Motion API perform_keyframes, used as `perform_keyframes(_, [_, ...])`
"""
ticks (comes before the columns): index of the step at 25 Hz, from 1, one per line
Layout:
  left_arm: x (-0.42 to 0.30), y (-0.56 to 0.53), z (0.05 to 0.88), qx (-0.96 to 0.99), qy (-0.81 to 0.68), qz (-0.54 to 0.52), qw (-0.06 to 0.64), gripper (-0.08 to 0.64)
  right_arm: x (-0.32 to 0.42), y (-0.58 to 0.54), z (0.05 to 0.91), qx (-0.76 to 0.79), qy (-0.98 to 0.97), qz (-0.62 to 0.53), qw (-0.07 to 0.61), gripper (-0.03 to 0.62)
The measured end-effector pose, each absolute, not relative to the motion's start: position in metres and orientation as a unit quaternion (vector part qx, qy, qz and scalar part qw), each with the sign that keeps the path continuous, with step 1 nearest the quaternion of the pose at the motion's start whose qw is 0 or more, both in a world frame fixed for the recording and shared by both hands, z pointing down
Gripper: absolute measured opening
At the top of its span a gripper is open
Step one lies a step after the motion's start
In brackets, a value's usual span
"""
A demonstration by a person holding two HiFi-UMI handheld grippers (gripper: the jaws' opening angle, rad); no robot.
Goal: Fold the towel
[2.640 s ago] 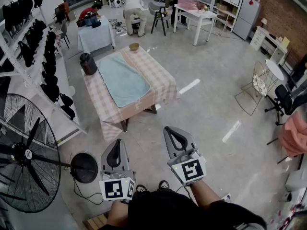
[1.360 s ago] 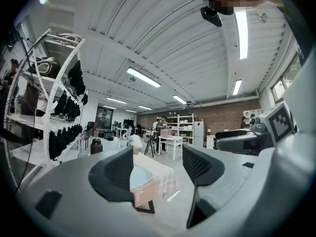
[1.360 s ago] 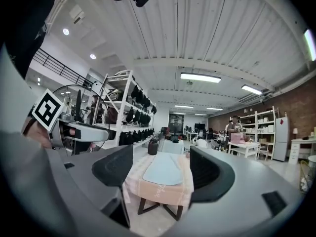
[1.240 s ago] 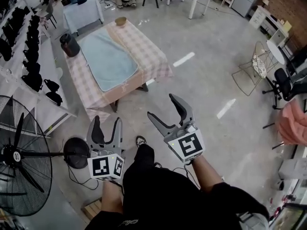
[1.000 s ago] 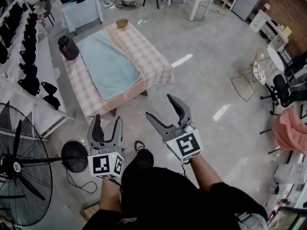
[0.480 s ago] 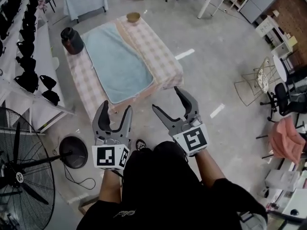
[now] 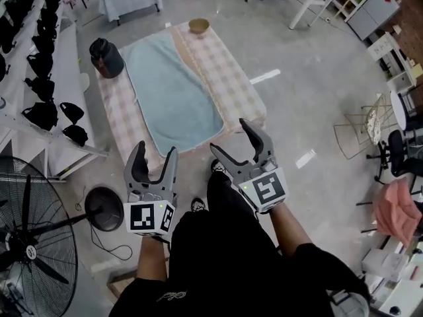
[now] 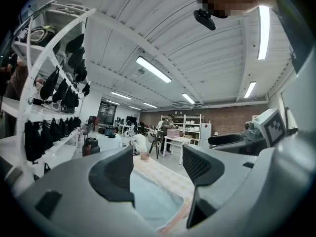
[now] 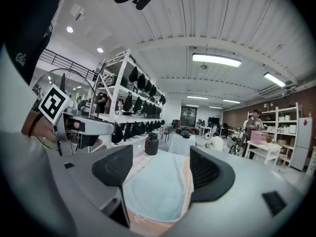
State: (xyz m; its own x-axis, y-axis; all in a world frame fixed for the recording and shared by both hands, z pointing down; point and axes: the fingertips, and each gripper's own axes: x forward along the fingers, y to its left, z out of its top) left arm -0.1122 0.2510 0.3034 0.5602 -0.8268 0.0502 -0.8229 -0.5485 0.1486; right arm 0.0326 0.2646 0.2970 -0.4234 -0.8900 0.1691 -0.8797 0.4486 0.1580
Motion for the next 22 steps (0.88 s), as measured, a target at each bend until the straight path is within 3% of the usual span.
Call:
perform_keyframes(12, [-0.059,0.125,0.322,0.840,-0.534,0.014,0.092,0.293,0.087,0.123,0.307,0.443,-0.890,-0.018,0.106,0.342])
perform_keyframes(22, [-0.044,0.079,0.367,0.796,-0.584,0.052,0.150,0.293,0.115,0.065,0.345,0.384,-0.916,0.028,0.110,0.342])
